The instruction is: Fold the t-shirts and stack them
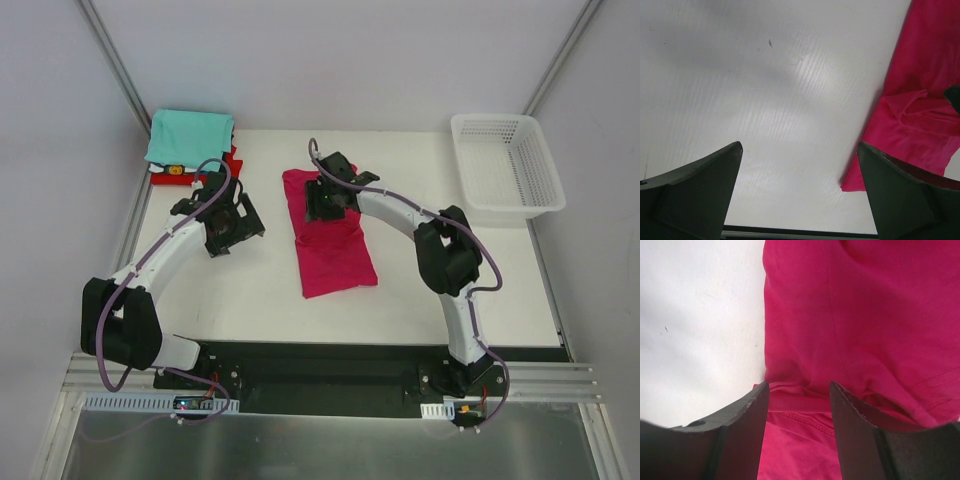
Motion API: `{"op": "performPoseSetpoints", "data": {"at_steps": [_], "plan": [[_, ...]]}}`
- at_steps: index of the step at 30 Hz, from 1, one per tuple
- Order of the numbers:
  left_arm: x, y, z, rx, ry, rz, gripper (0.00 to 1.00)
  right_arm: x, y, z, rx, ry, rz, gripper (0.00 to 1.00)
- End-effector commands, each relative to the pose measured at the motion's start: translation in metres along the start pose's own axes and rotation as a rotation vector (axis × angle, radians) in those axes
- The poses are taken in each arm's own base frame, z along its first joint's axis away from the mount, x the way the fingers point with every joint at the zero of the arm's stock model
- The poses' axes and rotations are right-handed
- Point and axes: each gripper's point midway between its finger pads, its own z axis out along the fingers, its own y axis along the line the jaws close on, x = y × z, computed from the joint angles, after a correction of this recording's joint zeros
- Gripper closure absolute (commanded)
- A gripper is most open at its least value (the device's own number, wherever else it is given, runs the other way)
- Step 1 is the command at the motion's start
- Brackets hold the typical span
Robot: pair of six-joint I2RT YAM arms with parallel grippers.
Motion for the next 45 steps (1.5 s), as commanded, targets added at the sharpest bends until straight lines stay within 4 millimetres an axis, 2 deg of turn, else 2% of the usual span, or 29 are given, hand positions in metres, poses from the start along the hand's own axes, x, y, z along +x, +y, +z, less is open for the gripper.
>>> {"op": "performPoseSetpoints", "data": {"at_steps": [1,4,6,8,10,11,14,15,16,18,19,23,25,28,29,39,45], "plan": [[-0.004,0.002,-0.01,0.007,-0.015,0.005,0.01,-0.025,0.0,-0.01,0.01,-0.048,-0.04,0.46],[-0.002,-0.001,-0.012,0.026,-0.004,0.003,0.01,-0.027,-0.002,-0.011,0.013,-0.044,-0.038,0.46],[0.002,-0.004,-0.013,0.044,0.011,0.002,0.01,-0.03,0.001,-0.023,0.001,-0.057,-0.031,0.46],[0.006,-0.01,-0.014,0.068,0.034,0.0,0.01,-0.021,-0.001,-0.027,-0.001,-0.043,-0.028,0.46],[0.007,-0.011,-0.016,0.071,0.028,0.002,0.01,-0.019,-0.002,-0.042,0.004,-0.057,-0.026,0.46],[0.007,-0.011,-0.015,0.068,0.027,0.002,0.01,-0.004,-0.01,-0.041,0.024,-0.029,-0.021,0.46],[0.005,-0.009,-0.016,0.064,0.016,0.006,0.01,0.007,-0.014,-0.059,0.023,-0.041,-0.009,0.45],[0.005,-0.009,-0.017,0.065,0.014,0.006,0.01,0.023,-0.022,-0.057,0.039,-0.013,-0.001,0.46],[0.005,-0.009,-0.017,0.064,0.015,0.011,0.01,0.02,-0.021,-0.069,0.038,-0.042,0.001,0.46],[0.005,-0.008,-0.016,0.06,0.012,0.014,0.01,0.037,-0.029,-0.073,0.065,-0.021,0.002,0.45],[0.005,-0.008,-0.016,0.061,0.012,0.018,0.01,0.038,-0.031,-0.082,0.076,-0.026,0.005,0.45],[0.002,-0.001,-0.016,0.029,-0.013,0.024,0.01,0.056,-0.038,-0.092,0.1,-0.015,0.007,0.45],[0.003,0.001,-0.016,0.026,-0.016,0.024,0.01,0.064,-0.041,-0.092,0.106,-0.011,0.01,0.45],[0.005,0.001,-0.017,0.032,-0.011,0.021,0.01,0.056,-0.045,-0.089,0.132,-0.048,0.002,0.45],[0.005,0.001,-0.017,0.032,-0.011,0.021,0.01,0.06,-0.047,-0.082,0.14,-0.028,0.001,0.45],[0.003,0.003,-0.021,0.02,-0.021,0.027,0.01,0.045,-0.034,-0.051,0.117,-0.013,0.002,0.45],[0.0,0.003,-0.019,0.012,-0.021,0.03,0.01,0.038,-0.032,-0.043,0.113,-0.017,-0.004,0.45]]}}
